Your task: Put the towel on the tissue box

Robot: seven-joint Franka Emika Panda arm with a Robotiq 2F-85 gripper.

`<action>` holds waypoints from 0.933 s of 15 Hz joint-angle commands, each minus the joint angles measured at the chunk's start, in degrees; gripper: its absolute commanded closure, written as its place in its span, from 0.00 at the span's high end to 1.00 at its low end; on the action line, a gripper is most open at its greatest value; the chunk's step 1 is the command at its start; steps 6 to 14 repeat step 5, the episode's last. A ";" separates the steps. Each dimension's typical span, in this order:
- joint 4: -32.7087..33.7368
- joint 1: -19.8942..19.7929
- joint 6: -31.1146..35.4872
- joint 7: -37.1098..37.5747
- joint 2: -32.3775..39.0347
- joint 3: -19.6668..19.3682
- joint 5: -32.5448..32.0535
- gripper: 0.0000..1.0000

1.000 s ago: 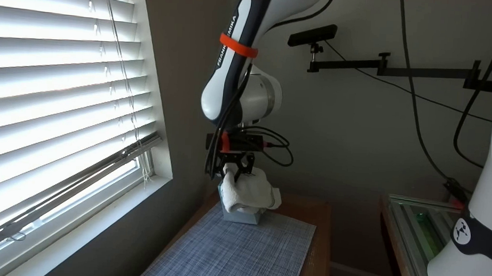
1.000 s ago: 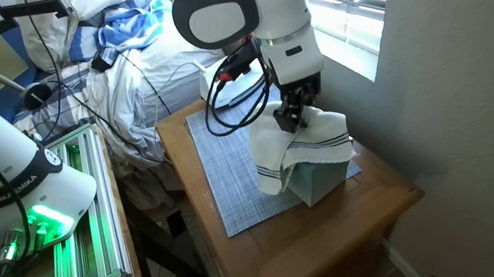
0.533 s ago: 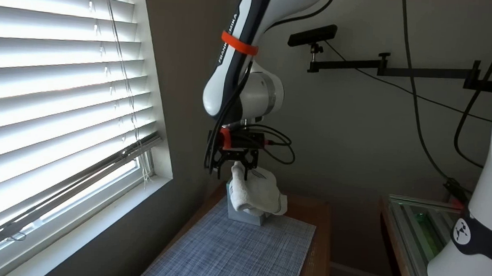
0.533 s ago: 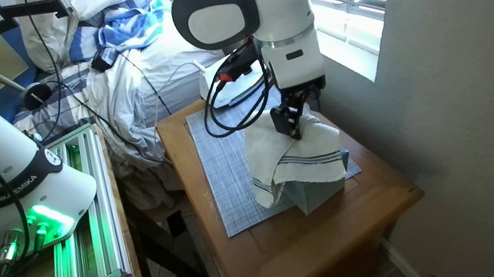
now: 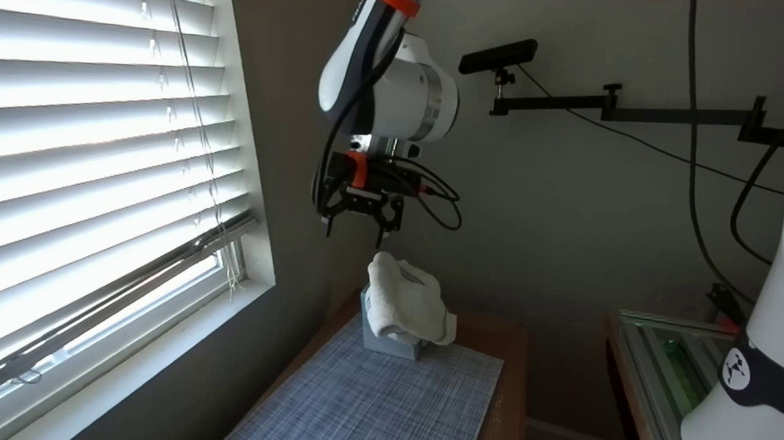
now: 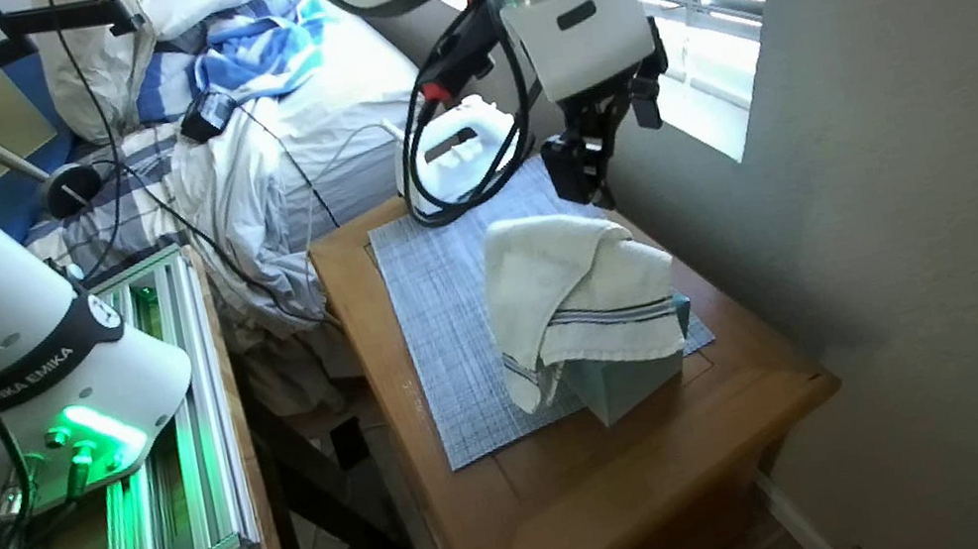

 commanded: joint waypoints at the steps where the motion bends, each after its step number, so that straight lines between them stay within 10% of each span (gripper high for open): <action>1: -3.49 -2.98 0.47 -8.58 -6.88 3.00 7.31 1.00; 3: -4.34 -4.06 -1.75 -18.66 -9.87 5.80 12.12 1.00; 14: -2.21 -2.79 -0.84 -14.60 -6.88 3.93 9.54 1.00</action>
